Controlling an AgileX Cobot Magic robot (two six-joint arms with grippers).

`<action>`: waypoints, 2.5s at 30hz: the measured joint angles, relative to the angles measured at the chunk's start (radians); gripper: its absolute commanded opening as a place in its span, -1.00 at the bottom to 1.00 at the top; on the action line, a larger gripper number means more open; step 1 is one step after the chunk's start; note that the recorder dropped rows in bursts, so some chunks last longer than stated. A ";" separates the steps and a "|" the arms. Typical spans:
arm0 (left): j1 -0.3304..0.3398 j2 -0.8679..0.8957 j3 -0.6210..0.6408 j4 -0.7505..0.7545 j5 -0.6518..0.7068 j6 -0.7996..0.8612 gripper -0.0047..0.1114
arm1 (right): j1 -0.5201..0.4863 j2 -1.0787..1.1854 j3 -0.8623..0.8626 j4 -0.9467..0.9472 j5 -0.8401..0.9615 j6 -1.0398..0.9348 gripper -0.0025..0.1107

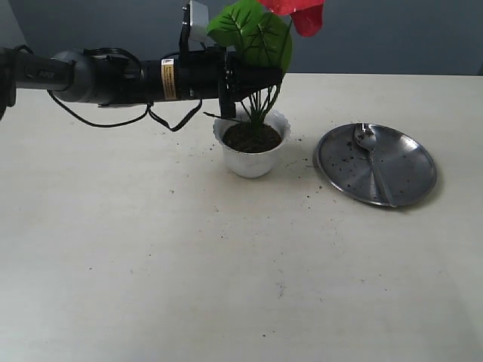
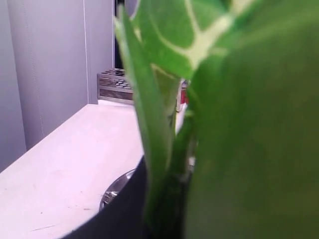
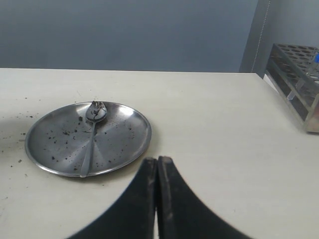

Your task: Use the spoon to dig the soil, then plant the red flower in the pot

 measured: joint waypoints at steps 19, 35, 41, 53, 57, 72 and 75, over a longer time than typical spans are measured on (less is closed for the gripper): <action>0.028 0.007 0.000 0.022 -0.029 -0.023 -0.91 | 0.000 0.000 0.000 0.000 0.000 0.000 -0.97; 0.028 0.009 0.016 0.015 -0.029 -0.005 -0.91 | 0.000 0.000 0.000 0.000 0.000 0.000 -0.97; 0.028 0.018 0.016 -0.007 -0.029 0.000 -0.91 | 0.000 0.000 0.000 0.000 0.000 0.000 -0.97; 0.028 0.043 0.016 -0.037 -0.029 0.000 -0.91 | 0.000 0.000 0.000 0.000 0.000 0.000 -0.97; 0.030 0.054 0.015 -0.049 -0.029 -0.002 -0.91 | 0.000 0.000 0.000 0.000 0.000 0.000 -0.97; -0.014 0.062 0.012 -0.023 -0.029 -0.004 -0.91 | 0.000 0.000 0.000 0.000 0.000 0.000 -0.97; -0.027 0.062 0.012 0.009 -0.029 0.009 -0.91 | 0.000 0.000 0.000 0.000 0.000 0.000 -0.97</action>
